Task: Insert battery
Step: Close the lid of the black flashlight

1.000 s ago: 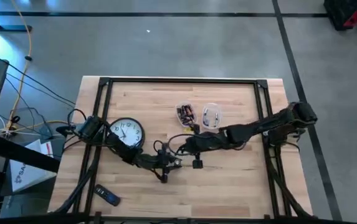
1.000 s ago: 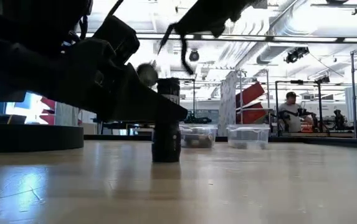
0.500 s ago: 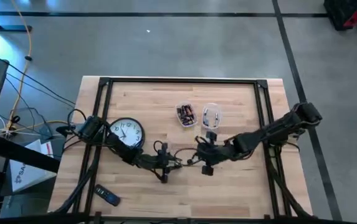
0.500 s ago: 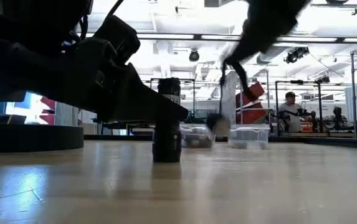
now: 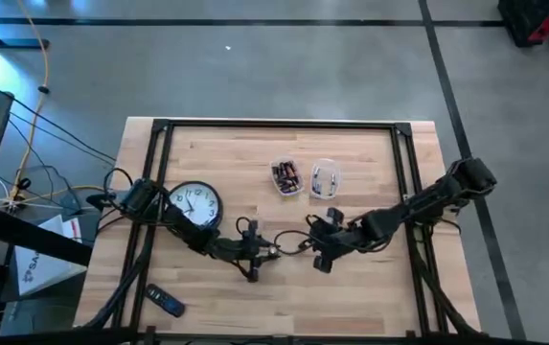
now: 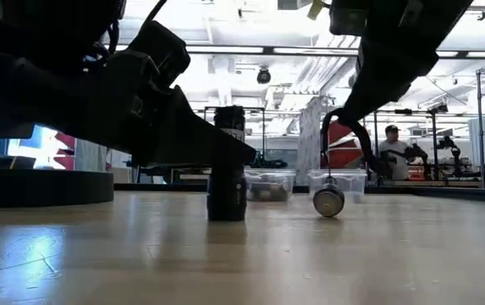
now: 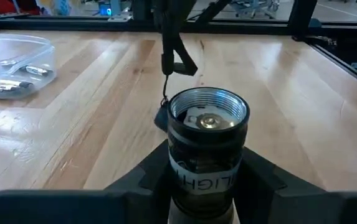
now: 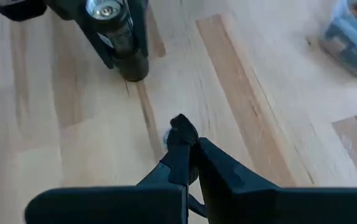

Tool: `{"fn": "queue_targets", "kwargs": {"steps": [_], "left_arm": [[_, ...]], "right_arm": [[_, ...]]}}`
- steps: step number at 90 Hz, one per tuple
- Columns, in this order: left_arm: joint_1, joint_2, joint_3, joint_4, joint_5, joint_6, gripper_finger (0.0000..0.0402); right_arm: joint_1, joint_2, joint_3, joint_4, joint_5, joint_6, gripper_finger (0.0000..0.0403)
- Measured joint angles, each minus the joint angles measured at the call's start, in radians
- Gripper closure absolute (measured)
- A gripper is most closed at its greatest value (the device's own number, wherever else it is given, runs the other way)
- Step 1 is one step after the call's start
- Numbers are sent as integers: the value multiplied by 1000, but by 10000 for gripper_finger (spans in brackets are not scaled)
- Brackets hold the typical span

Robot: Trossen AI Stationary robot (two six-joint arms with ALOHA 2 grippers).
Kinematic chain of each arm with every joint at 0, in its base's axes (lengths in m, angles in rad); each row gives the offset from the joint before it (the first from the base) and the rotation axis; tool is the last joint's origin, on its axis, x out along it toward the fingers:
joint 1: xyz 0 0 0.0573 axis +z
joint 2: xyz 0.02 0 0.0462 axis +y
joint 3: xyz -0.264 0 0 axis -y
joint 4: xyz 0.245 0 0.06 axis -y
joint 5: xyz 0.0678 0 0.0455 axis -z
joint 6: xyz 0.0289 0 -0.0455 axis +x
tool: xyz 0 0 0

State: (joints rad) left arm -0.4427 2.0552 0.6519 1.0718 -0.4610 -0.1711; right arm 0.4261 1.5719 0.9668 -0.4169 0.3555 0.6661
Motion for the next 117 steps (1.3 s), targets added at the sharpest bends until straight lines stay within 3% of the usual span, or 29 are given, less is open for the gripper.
{"fn": "queue_targets", "kwargs": {"steps": [18, 38, 56, 71, 86, 101, 117], "left_arm": [[0, 0, 0, 0, 0, 1, 298], [0, 0, 0, 0, 1, 8, 298], [-1, 1, 0, -2, -14, 24, 298], [3, 1, 0, -3, -14, 32, 298], [3, 1, 0, -3, -15, 34, 298], [3, 1, 0, -2, -15, 40, 298], [4, 1, 0, -2, -14, 42, 298]], "right_arm": [[-30, 0, 0, -131, -60, 184, 387], [-69, -4, 0, -170, -130, 285, 314], [-99, -4, 0, -103, -170, 501, 261], [-101, 10, 1, 2, -172, 659, 261], [-94, 47, 1, 1, -206, 804, 280], [-102, 89, 0, 55, -238, 793, 278], [-126, 112, 0, 52, -248, 758, 242]]}}
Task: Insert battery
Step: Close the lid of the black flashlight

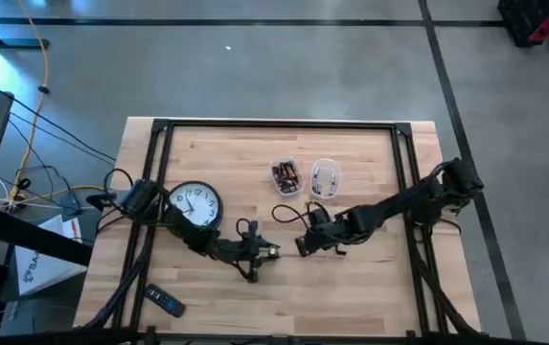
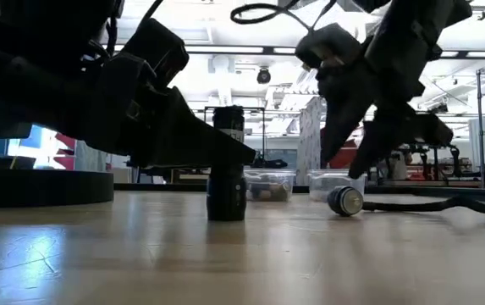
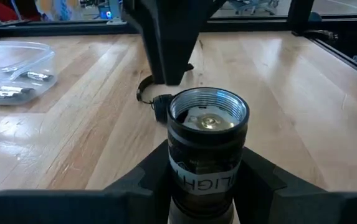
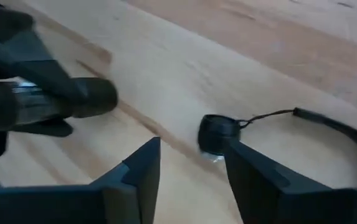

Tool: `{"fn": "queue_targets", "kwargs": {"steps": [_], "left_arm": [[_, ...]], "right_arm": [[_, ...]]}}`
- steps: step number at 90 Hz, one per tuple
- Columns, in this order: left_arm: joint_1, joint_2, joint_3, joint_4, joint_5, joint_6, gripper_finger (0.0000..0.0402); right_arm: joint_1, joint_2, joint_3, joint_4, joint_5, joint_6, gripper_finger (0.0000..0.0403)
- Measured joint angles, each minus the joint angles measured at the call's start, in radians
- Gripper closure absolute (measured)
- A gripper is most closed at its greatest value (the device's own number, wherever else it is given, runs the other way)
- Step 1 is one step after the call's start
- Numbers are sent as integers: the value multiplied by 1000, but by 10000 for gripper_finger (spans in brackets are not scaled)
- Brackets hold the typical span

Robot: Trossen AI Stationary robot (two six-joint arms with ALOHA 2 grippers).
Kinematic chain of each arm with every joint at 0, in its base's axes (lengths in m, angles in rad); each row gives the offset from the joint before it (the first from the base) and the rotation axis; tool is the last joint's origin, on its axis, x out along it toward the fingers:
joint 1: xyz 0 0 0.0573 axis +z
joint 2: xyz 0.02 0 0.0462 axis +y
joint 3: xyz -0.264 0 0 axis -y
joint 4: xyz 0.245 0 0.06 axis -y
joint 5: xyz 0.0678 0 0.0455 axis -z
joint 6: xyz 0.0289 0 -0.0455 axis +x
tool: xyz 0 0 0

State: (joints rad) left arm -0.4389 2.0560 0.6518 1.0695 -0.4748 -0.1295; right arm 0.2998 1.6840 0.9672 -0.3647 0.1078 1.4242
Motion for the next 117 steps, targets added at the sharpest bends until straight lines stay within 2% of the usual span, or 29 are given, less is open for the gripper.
{"fn": "queue_targets", "kwargs": {"steps": [10, 20, 44, 60, 80, 108, 117], "left_arm": [[0, 0, 0, 0, 0, 0, 298], [0, 0, 0, 0, 0, 1, 298], [2, 0, 0, 0, 2, 1, 298], [2, 0, 0, 1, 2, 2, 298], [2, 0, 0, 1, 2, 2, 298], [2, 0, 0, 1, 2, 2, 298], [2, 0, 0, 1, 2, 2, 298]], "right_arm": [[-25, 0, 0, -23, -16, 0, 220], [-41, 7, 0, -23, -35, -4, 216], [-45, 75, 0, 22, -90, -9, 239], [-65, 84, 0, 33, -94, -9, 253], [-97, 83, 0, 34, -162, -20, 258], [-110, 83, 0, 39, -196, -206, 259], [-107, 83, 36, -36, -206, -267, 259]]}}
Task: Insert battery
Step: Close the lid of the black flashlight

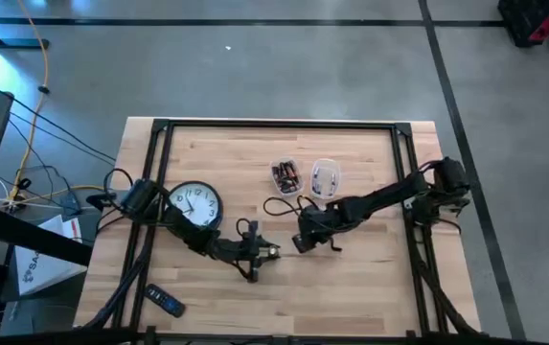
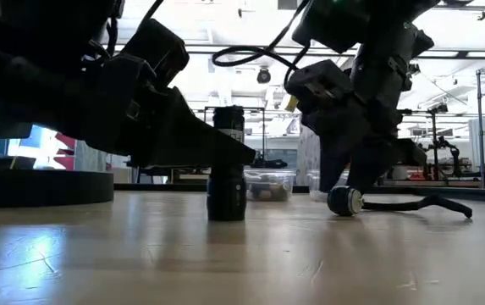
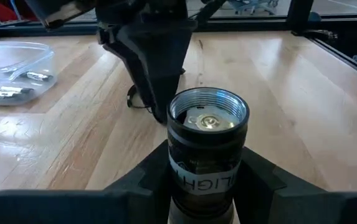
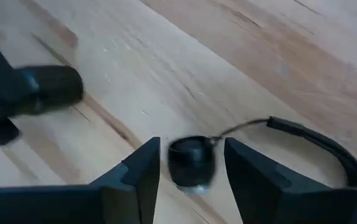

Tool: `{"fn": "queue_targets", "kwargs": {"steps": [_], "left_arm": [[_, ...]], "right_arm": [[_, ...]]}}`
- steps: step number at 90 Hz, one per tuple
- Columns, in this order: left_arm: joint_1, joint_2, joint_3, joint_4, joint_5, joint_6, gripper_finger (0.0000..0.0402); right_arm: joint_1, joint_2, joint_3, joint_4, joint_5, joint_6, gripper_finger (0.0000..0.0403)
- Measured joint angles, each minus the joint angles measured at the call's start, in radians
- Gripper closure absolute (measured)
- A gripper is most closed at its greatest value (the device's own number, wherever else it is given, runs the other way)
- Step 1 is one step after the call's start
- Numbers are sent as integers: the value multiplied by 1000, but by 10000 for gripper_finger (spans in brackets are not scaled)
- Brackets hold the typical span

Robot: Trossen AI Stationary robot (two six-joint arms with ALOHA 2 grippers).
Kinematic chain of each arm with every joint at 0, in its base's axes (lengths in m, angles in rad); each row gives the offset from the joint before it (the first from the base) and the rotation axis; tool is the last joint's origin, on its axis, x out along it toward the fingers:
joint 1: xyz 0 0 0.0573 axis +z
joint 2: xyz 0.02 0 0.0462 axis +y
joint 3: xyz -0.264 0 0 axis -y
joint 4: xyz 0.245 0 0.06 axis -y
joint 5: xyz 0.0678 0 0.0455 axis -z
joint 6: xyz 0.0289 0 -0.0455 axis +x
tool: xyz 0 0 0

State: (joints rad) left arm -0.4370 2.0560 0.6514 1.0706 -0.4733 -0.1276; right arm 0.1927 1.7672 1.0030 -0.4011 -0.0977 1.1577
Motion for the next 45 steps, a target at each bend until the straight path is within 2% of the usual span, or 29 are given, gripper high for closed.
{"fn": "queue_targets", "kwargs": {"steps": [15, 27, 45], "left_arm": [[0, 0, 0, 0, 0, 0, 298], [0, 0, 0, 0, 0, 0, 298], [0, 0, 0, 0, -1, -1, 298]], "right_arm": [[20, 0, 148, -227, 64, -161, 257], [39, -2, 234, -279, 130, -237, 247], [38, 73, 256, -300, 69, -216, 218]]}}
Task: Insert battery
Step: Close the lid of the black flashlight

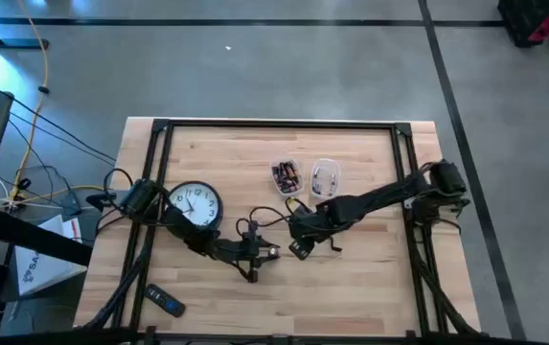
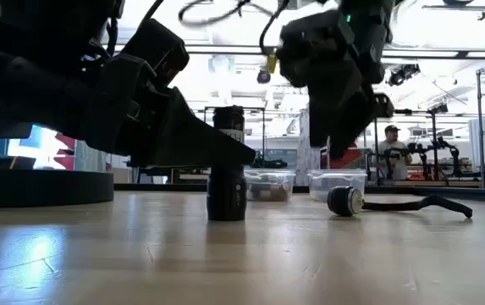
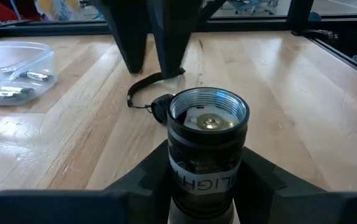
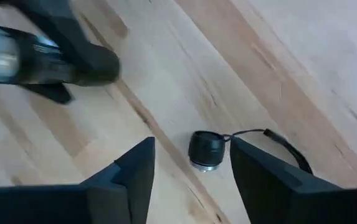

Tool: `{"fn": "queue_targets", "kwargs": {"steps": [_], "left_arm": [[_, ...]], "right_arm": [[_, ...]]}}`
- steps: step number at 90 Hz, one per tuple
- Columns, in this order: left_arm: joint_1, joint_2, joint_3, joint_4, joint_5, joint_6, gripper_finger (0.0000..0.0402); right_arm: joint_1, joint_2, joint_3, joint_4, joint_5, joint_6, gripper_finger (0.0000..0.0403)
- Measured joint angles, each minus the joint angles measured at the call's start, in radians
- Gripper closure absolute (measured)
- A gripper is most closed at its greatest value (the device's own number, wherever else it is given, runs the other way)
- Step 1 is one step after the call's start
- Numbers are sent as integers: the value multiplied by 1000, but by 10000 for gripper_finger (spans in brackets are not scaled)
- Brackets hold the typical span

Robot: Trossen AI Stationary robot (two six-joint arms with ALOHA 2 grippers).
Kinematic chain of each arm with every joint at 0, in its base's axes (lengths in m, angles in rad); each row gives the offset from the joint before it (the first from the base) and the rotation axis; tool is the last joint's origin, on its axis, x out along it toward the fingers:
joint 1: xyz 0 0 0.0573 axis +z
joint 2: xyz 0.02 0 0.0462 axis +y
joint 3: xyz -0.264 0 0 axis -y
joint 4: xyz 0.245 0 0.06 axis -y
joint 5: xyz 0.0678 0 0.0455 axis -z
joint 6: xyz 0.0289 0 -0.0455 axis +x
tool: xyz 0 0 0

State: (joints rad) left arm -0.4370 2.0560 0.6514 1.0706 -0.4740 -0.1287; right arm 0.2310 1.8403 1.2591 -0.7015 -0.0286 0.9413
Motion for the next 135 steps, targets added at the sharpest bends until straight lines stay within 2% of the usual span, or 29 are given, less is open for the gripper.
{"fn": "queue_targets", "kwargs": {"steps": [15, 35, 47, 74, 103, 135], "left_arm": [[0, 0, 0, 0, 0, -5, 298], [0, 0, 0, 0, 1, -8, 298], [0, 0, 0, 0, 1, -8, 298], [0, 0, 0, 0, 2, -9, 298], [0, 0, 0, -1, 2, -9, 298], [0, 0, 0, -1, 3, -10, 298]], "right_arm": [[2, 76, 52, -37, -14, -12, 208], [-2, 155, 160, -203, -1, -76, 208], [-2, 195, 174, -191, 1, -86, 208], [-14, 203, 176, -181, 1, -95, 208], [-15, 203, 176, -171, -8, -190, 208], [-15, 203, 166, -182, -9, -191, 208]]}}
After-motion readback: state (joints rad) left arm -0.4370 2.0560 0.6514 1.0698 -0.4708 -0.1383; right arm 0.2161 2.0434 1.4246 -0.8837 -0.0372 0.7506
